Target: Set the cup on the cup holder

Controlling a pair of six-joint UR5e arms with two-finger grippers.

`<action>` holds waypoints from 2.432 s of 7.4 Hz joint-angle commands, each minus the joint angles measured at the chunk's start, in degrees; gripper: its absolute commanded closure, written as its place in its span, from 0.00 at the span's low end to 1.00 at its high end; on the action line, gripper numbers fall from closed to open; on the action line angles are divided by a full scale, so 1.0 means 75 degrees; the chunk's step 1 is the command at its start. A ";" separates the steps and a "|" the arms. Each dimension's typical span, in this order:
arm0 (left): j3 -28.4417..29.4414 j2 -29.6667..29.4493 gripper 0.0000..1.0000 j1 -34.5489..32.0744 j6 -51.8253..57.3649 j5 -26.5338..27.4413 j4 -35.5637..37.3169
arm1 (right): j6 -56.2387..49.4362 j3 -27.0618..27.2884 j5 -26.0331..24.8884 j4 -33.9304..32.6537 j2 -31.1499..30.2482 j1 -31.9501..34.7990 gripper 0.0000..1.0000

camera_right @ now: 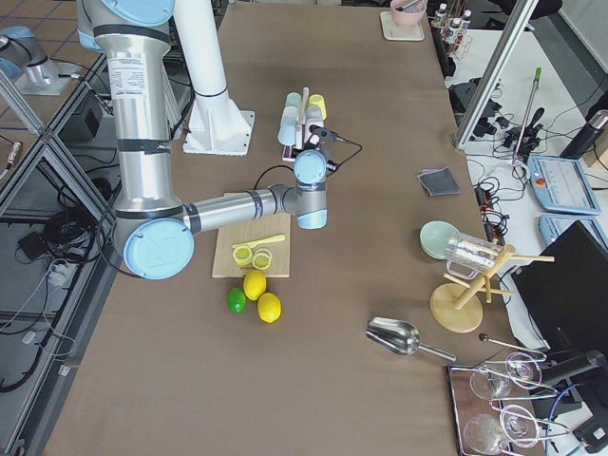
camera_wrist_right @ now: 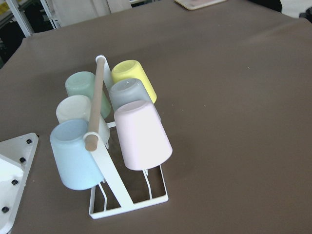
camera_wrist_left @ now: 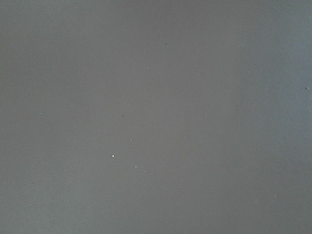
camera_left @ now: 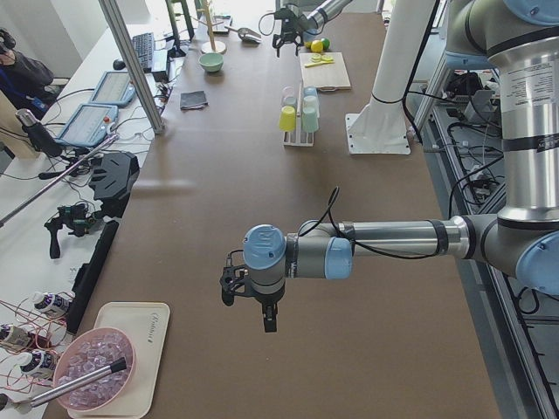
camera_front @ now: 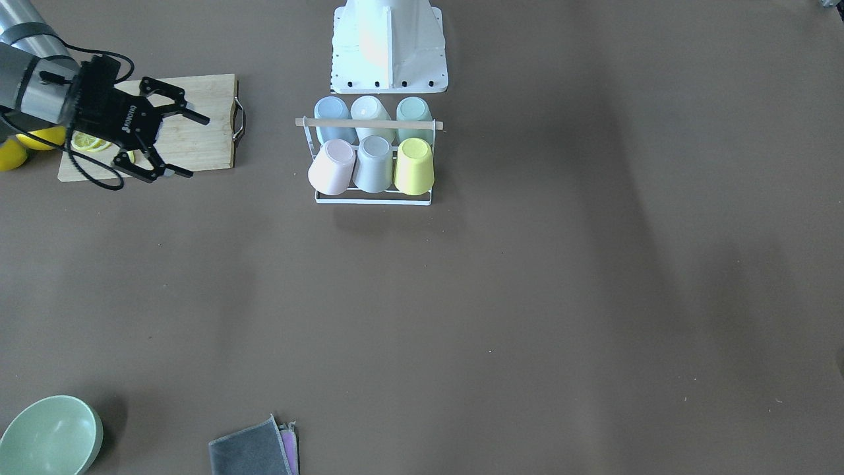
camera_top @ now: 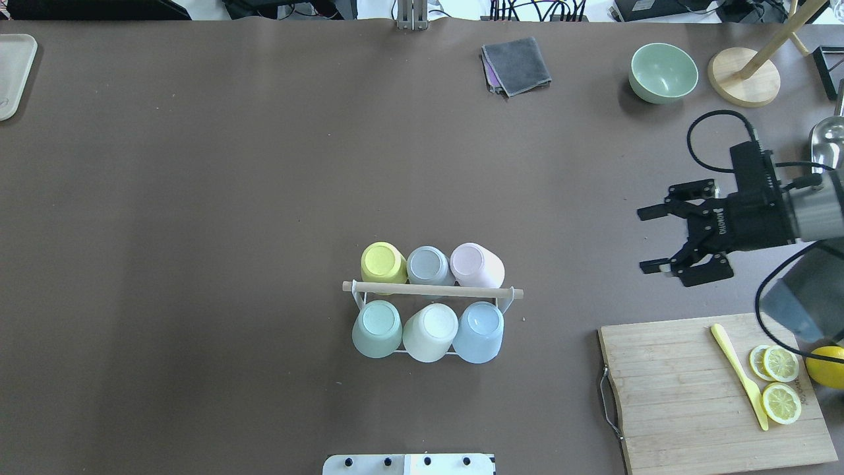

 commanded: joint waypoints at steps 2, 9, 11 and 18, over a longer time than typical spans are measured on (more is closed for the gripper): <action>0.0008 0.0016 0.01 0.0003 -0.0012 -0.0001 -0.0084 | -0.0035 0.0043 0.1330 -0.2458 -0.1414 0.2462 0.00; -0.0027 0.0016 0.01 0.0003 0.0023 -0.0001 -0.0107 | -0.2507 -0.0088 -0.0927 -1.0825 -0.1348 0.5199 0.00; 0.0007 0.0016 0.01 0.0050 0.0047 0.0023 -0.0643 | -0.2508 -0.0157 -0.1350 -1.2081 -0.1043 0.5211 0.00; 0.0007 0.0016 0.01 0.0085 0.0035 -0.0001 -0.1008 | -0.1606 -0.0052 -0.1165 -1.2801 -0.0421 0.5399 0.00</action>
